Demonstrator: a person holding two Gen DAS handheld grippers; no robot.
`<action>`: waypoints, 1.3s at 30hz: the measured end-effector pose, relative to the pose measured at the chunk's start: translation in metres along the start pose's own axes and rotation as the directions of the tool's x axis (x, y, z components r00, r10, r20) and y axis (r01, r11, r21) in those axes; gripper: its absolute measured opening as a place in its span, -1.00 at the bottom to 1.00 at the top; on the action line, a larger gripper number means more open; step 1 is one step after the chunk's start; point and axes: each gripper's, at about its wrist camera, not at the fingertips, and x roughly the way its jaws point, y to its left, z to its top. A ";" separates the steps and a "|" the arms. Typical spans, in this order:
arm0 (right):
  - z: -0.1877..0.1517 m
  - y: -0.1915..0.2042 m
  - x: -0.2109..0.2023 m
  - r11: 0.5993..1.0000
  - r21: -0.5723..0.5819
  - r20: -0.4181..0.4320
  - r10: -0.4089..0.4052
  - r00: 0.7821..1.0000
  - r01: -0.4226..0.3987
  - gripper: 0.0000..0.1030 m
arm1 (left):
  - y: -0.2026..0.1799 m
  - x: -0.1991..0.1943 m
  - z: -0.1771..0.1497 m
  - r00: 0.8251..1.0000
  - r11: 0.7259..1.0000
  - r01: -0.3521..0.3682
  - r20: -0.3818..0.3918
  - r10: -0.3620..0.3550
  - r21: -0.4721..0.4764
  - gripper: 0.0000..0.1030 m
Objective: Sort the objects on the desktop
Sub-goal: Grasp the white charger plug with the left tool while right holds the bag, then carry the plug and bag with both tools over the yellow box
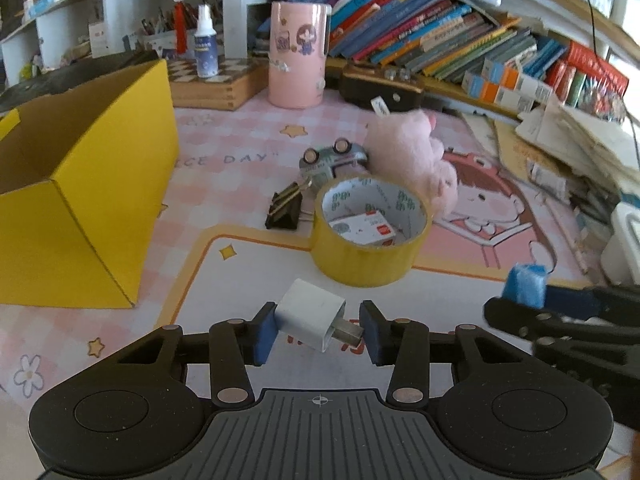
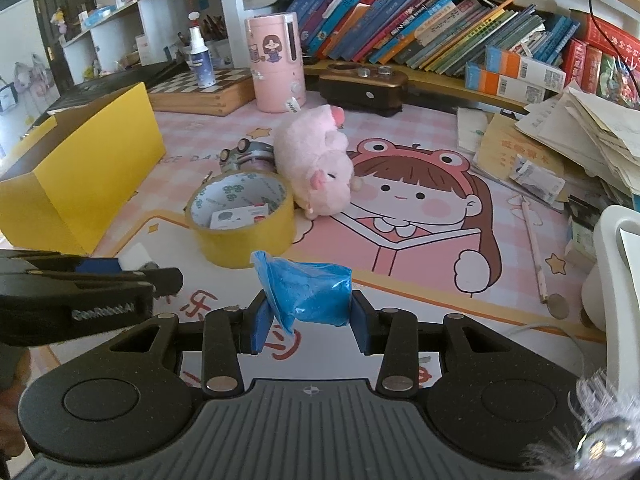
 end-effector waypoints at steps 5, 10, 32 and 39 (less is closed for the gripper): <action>-0.004 0.008 -0.004 1.000 -0.005 -0.010 0.022 1.000 -0.022 -0.26 | 0.009 -0.019 -0.001 1.000 1.000 0.006 0.028 -0.005 -0.028 -0.18; -0.009 0.020 -0.008 0.999 -0.020 -0.020 0.036 0.999 -0.037 -0.27 | 0.020 -0.029 -0.011 0.999 0.999 -0.006 0.032 0.008 -0.053 -0.18; -0.033 0.108 -0.045 1.000 -0.020 -0.003 0.023 1.000 -0.023 -0.27 | 0.091 -0.089 -0.051 0.996 0.998 0.045 0.086 -0.040 -0.054 -0.17; -0.047 0.148 -0.055 1.000 -0.016 -0.010 0.019 1.000 -0.019 -0.28 | 0.123 -0.109 -0.067 0.995 0.996 0.061 0.085 -0.056 -0.059 -0.18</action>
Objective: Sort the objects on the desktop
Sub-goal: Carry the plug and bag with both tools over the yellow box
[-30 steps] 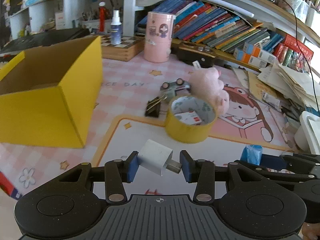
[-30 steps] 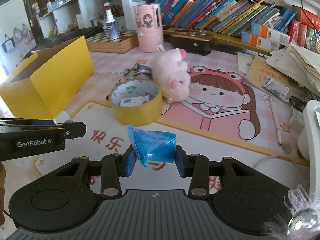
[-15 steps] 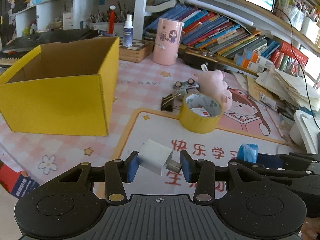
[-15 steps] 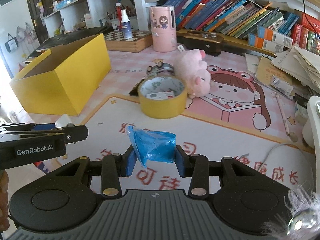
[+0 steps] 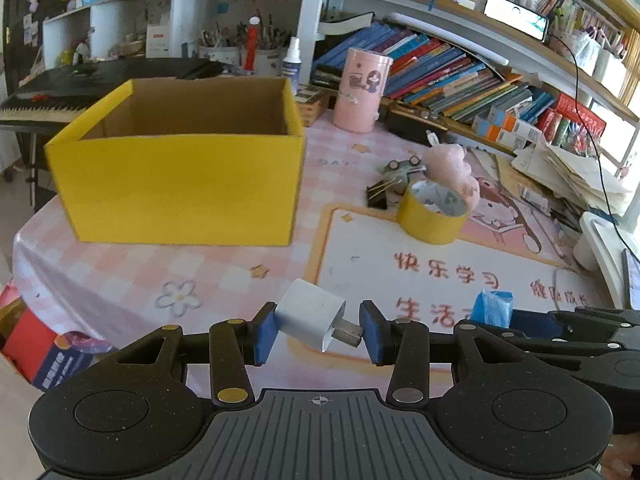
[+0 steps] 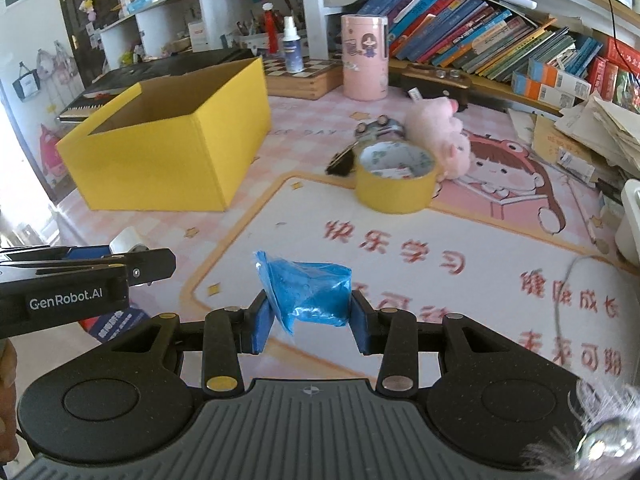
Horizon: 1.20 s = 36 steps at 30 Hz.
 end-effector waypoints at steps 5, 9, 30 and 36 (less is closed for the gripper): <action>-0.011 0.027 -0.004 1.000 -0.001 -0.010 0.003 1.000 -0.003 -0.28 | 0.022 -0.014 -0.009 1.000 1.000 -0.003 -0.005 0.003 -0.003 -0.18; -0.017 0.046 -0.006 1.000 -0.005 -0.014 0.011 1.000 -0.011 -0.28 | 0.037 -0.024 -0.016 1.000 1.000 -0.008 -0.005 0.008 -0.003 -0.18; -0.029 0.118 -0.012 0.994 -0.074 0.001 0.077 0.997 -0.077 -0.28 | 0.093 -0.063 -0.033 0.998 0.997 -0.058 0.037 0.060 -0.045 -0.18; -0.031 0.127 -0.012 0.992 -0.086 -0.003 0.091 0.996 -0.091 -0.28 | 0.100 -0.068 -0.037 0.997 0.996 -0.067 0.038 0.070 -0.055 -0.18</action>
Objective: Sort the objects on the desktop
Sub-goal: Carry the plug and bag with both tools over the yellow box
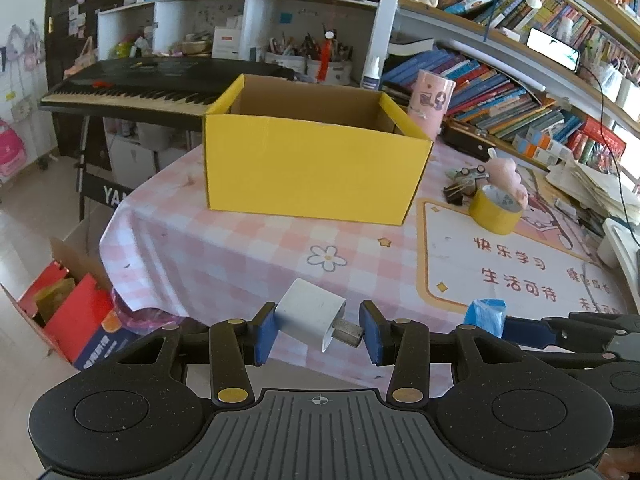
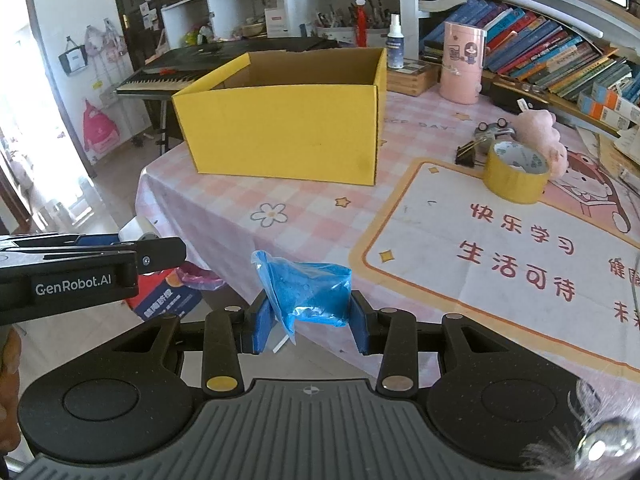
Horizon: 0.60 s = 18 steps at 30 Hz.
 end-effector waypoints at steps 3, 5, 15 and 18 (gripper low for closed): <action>0.000 0.003 0.001 1.000 -0.006 -0.001 0.005 1.000 -0.005 -0.28 | 0.003 -0.002 -0.001 1.000 1.000 -0.006 0.004 0.006 -0.007 -0.18; 0.001 0.005 0.002 1.000 -0.011 -0.002 0.008 1.000 -0.008 -0.28 | 0.005 -0.002 -0.001 1.000 1.000 -0.009 0.005 0.009 -0.010 -0.18; 0.002 0.008 0.004 1.000 -0.024 0.001 0.014 1.000 -0.014 -0.29 | 0.008 -0.004 0.000 1.000 1.000 -0.005 0.012 0.005 -0.013 -0.18; 0.003 0.008 0.004 1.000 -0.023 0.000 0.013 1.000 -0.013 -0.29 | 0.009 -0.002 0.001 1.000 1.000 0.000 0.012 0.001 -0.012 -0.18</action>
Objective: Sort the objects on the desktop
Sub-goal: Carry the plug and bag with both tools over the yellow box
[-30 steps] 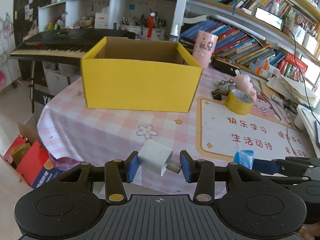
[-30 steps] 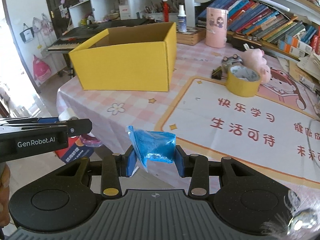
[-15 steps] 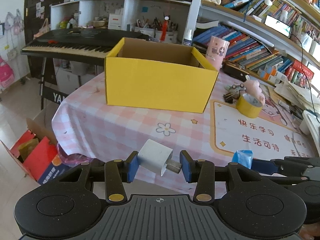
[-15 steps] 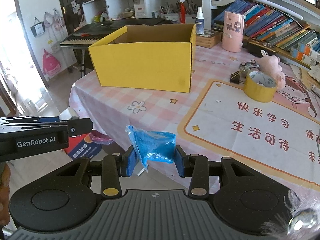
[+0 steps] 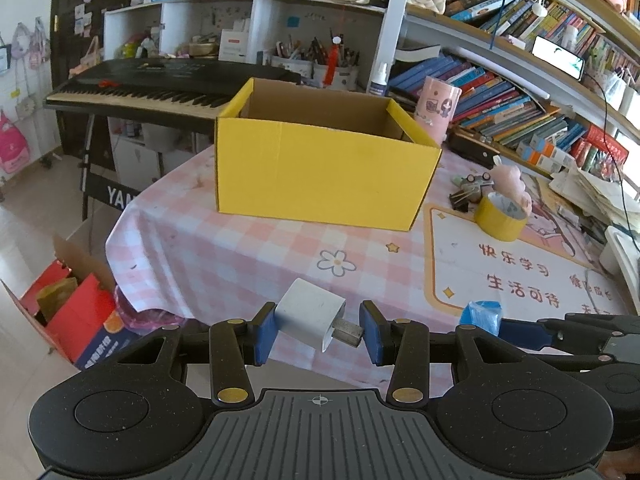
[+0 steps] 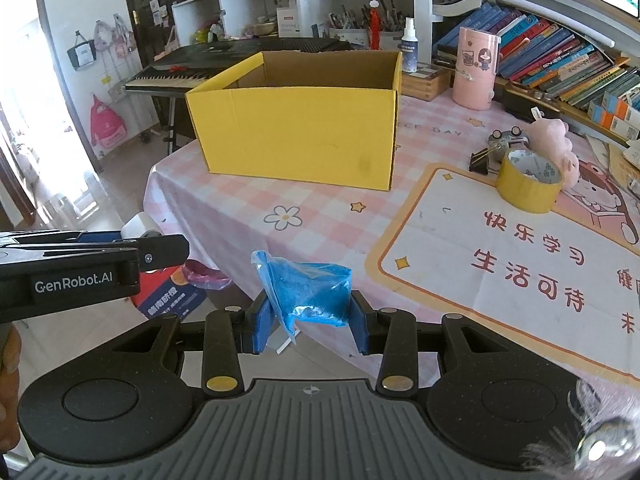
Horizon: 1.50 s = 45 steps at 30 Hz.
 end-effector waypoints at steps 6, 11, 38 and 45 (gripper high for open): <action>0.002 0.000 0.001 1.000 -0.001 -0.002 -0.002 1.000 0.002 -0.29 | 0.001 0.002 0.001 1.000 1.000 0.007 -0.001 -0.007 0.000 -0.18; 0.005 0.002 0.004 1.000 -0.004 -0.006 -0.007 1.000 0.007 -0.29 | 0.003 0.005 0.004 1.000 1.000 0.013 0.002 -0.013 0.000 -0.18; 0.080 -0.010 0.014 1.000 0.021 0.114 0.017 0.993 -0.020 -0.29 | 0.006 0.011 0.065 0.988 1.000 0.016 0.153 -0.016 0.005 -0.17; 0.121 -0.025 0.026 0.999 0.001 0.169 0.043 0.985 -0.044 -0.29 | -0.003 0.026 0.096 0.980 1.000 0.006 0.200 -0.008 0.011 -0.17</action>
